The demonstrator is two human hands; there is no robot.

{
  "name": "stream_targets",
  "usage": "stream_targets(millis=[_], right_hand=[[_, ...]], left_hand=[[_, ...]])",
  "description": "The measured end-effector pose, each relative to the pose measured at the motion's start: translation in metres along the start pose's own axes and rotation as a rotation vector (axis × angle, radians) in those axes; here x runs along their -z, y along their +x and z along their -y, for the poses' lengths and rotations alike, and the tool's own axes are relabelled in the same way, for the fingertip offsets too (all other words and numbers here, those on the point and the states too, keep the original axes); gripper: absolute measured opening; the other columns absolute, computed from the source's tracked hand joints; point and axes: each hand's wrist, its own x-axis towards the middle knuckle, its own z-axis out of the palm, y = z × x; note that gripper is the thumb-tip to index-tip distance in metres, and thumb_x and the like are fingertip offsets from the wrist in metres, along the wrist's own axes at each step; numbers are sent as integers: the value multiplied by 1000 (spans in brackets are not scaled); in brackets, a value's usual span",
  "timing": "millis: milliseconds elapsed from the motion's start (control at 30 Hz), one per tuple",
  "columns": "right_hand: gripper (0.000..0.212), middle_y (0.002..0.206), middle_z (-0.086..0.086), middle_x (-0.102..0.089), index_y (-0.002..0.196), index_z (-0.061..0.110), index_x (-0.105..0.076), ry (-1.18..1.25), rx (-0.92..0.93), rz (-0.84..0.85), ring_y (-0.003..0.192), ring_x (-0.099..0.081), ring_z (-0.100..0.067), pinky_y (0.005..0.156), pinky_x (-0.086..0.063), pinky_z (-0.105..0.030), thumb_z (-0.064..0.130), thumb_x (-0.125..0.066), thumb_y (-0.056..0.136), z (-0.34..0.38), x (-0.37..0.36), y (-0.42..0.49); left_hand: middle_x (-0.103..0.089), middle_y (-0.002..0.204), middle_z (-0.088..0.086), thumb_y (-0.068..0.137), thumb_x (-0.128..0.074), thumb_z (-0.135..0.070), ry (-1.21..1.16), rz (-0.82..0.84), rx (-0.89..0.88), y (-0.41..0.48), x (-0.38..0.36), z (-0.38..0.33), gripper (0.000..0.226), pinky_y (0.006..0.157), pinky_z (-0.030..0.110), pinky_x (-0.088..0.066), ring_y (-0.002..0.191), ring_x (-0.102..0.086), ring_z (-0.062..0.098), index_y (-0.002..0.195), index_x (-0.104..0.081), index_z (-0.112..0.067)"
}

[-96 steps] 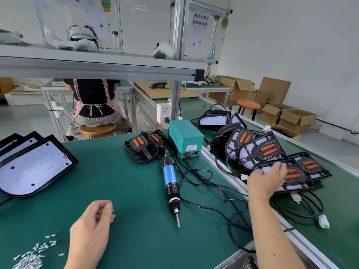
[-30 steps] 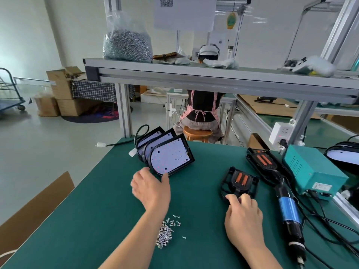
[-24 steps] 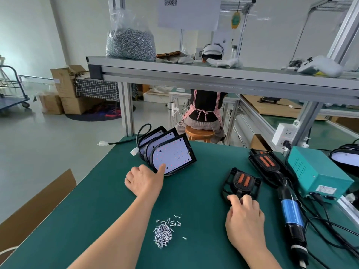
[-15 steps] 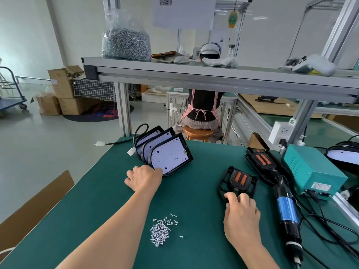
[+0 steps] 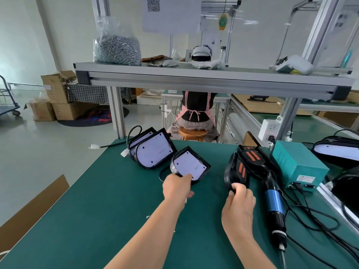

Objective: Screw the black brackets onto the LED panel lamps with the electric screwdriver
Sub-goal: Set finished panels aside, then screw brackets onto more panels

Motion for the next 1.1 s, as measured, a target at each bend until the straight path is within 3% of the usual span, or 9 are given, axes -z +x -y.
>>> stream_targets(millis=[133,233,367,500,633,733,833,967,1100], right_hand=[[24,105,-9,-52,121,1,-57,163,-5,-147,100,-36,-21,82,-25,-24,1,-46,101,2,5,3],[21,103,-2,-49,118,1,-60,222,31,-168,102,-38,-19,85,-28,-24,0,-51,99,3,6,4],[18,96,1,-49,108,3,-68,223,114,-189,96,-42,-23,82,-36,-34,-4,-59,95,1,7,3],[27,95,11,-46,106,10,-73,170,152,-148,97,-41,-16,79,-34,-16,-9,-65,87,1,12,-4],[23,92,7,-48,102,13,-74,86,182,-68,93,-41,-18,75,-38,-26,-3,-66,88,-3,14,-8],[23,90,3,-51,100,15,-74,56,219,6,91,-45,-21,73,-42,-31,-3,-66,87,-7,16,-12],[25,88,5,-52,98,17,-74,65,284,37,90,-48,-20,74,-47,-33,-4,-68,85,-8,23,-21],[25,85,5,-53,93,16,-73,47,410,79,86,-52,-20,76,-49,-32,-6,-70,82,-9,29,-29],[23,86,5,-54,93,17,-73,44,406,125,88,-52,-20,78,-49,-32,-5,-66,86,-6,33,-30]], left_hand=[[-58,73,5,86,-63,-22,-136,147,87,-37,-36,16,16,46,18,-43,46,-67,15,87,-56,-7],[-48,59,6,84,-65,-22,-121,199,87,-63,-54,27,23,41,17,-38,45,-49,17,76,-51,-5],[-59,78,5,97,-52,-40,-81,244,108,-88,-59,33,39,39,16,-38,63,-52,16,91,-64,-3],[-62,64,-4,93,-41,-70,154,356,-24,-103,-45,31,66,45,18,-41,60,-58,12,68,-65,-14],[-51,65,-1,96,-48,-40,553,111,-337,-86,-27,36,45,62,33,-39,71,-52,28,58,-45,-15],[-56,90,-2,97,-55,-31,412,-43,-490,-59,-19,41,19,83,34,-43,92,-53,23,82,-56,-19],[-57,103,-10,99,-50,-44,463,-30,-478,-42,-25,47,23,98,35,-36,111,-48,17,105,-59,-23],[-56,82,-12,100,-39,-41,506,-81,-553,-38,-32,60,28,86,31,-26,101,-47,15,80,-52,-25],[-61,79,-7,101,-42,-33,528,-148,-637,-41,-30,64,28,79,32,-26,90,-47,19,84,-57,-18]])
